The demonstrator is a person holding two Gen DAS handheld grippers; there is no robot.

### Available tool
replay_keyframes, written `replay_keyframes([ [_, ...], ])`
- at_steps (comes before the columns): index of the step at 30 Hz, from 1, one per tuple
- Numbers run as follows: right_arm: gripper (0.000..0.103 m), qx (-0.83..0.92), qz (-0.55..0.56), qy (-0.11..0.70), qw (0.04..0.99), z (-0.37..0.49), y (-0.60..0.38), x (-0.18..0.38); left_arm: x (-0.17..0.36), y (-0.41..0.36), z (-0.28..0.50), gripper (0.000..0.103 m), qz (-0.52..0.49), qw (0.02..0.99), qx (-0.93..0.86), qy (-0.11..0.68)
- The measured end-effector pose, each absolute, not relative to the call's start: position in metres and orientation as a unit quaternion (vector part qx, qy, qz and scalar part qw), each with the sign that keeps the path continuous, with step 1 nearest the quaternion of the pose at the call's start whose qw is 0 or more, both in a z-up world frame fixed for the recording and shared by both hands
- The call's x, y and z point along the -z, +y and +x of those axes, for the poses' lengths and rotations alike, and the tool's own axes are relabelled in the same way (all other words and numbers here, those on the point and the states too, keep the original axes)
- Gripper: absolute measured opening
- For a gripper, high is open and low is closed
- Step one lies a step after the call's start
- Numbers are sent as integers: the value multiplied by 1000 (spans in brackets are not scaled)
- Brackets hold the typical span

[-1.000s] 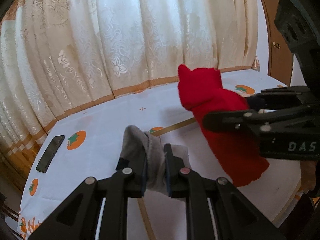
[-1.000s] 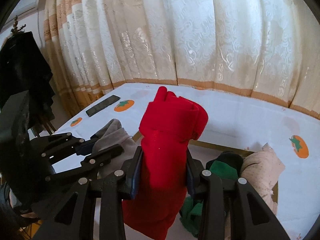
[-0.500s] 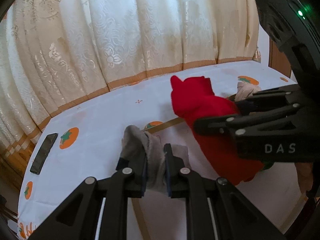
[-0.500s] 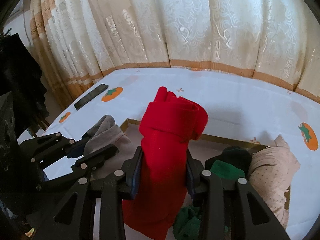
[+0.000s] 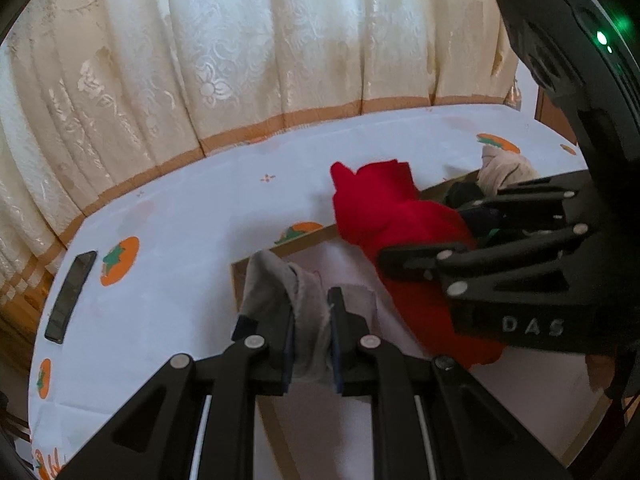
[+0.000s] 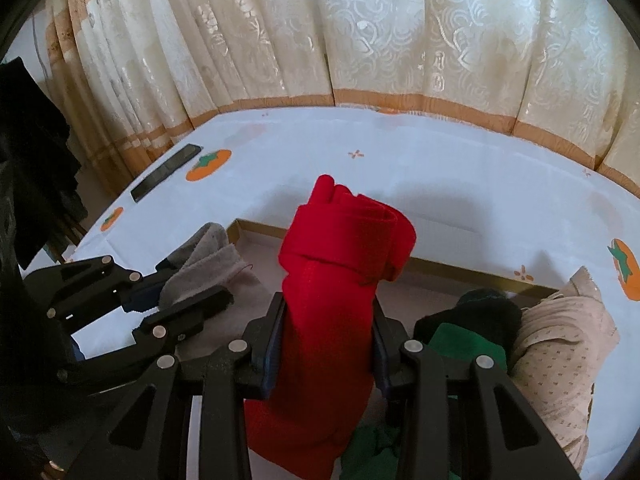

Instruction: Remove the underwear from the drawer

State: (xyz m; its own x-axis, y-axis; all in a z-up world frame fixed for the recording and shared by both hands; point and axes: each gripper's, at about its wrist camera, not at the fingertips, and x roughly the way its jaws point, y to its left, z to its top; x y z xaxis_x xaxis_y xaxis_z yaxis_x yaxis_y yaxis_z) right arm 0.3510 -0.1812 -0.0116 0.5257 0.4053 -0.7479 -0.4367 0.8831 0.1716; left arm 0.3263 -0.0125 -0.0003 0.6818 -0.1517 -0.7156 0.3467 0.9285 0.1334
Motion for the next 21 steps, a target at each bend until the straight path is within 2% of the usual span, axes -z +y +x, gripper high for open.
replay_keyframes([
  [12, 42, -241, -23, 434, 868, 355, -178, 18, 9, -16, 332, 14, 149, 898, 130, 394],
  [14, 43, -241, -21, 434, 868, 355, -178, 17, 9, -16, 331, 19, 151, 898, 125, 393],
  [18, 59, -239, -20, 429, 871, 353, -179, 14, 7, -14, 329, 25, 146, 901, 122, 389],
  [21, 61, -238, -24, 422, 874, 347, -180, 9, 3, -13, 323, 35, 142, 906, 118, 381],
])
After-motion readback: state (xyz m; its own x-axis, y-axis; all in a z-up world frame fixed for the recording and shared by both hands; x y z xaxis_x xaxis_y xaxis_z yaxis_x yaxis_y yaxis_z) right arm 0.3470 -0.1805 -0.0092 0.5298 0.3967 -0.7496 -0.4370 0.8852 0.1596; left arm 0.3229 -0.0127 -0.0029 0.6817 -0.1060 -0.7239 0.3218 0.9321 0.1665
